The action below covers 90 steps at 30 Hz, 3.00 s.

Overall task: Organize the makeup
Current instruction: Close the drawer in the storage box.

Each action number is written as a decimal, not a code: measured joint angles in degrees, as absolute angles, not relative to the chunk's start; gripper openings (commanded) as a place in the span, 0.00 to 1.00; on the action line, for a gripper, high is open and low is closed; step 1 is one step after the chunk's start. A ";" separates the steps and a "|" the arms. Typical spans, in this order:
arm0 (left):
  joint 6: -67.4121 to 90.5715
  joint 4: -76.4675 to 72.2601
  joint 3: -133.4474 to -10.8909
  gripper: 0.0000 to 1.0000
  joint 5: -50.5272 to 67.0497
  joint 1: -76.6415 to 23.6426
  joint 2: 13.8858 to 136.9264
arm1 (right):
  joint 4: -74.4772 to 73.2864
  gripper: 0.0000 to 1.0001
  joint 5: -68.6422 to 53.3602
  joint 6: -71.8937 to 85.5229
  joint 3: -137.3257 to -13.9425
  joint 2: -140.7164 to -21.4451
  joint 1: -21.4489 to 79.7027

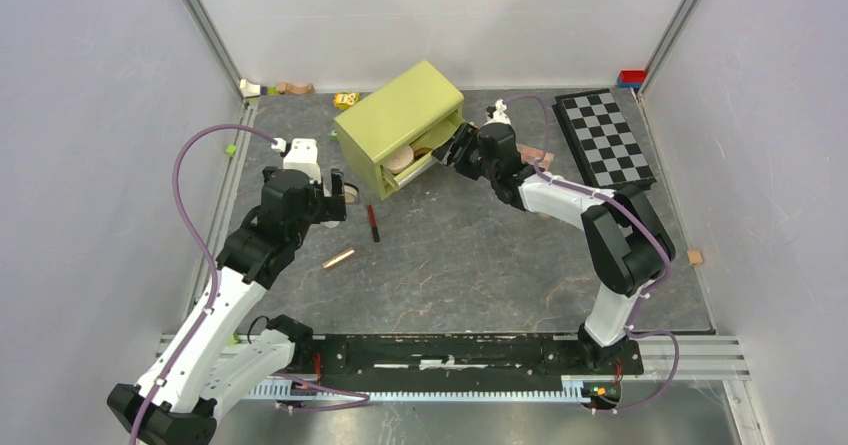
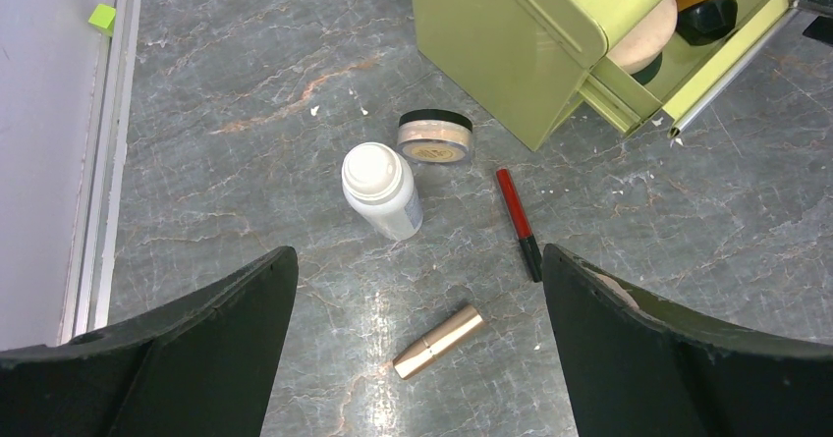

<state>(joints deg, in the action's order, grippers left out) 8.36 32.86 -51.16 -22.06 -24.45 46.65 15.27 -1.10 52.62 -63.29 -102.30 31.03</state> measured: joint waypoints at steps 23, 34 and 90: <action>8.36 32.86 -51.16 1.00 -21.89 -24.23 46.65 | 12.21 0.67 3.36 48.51 -58.24 -94.91 31.03; 8.36 32.86 -51.16 1.00 -21.91 -24.18 46.65 | 9.21 0.68 3.49 48.42 -60.42 -99.85 31.03; 8.36 32.86 -51.16 1.00 -21.89 -24.16 46.65 | 13.69 0.68 -3.07 51.42 -70.91 -110.00 31.03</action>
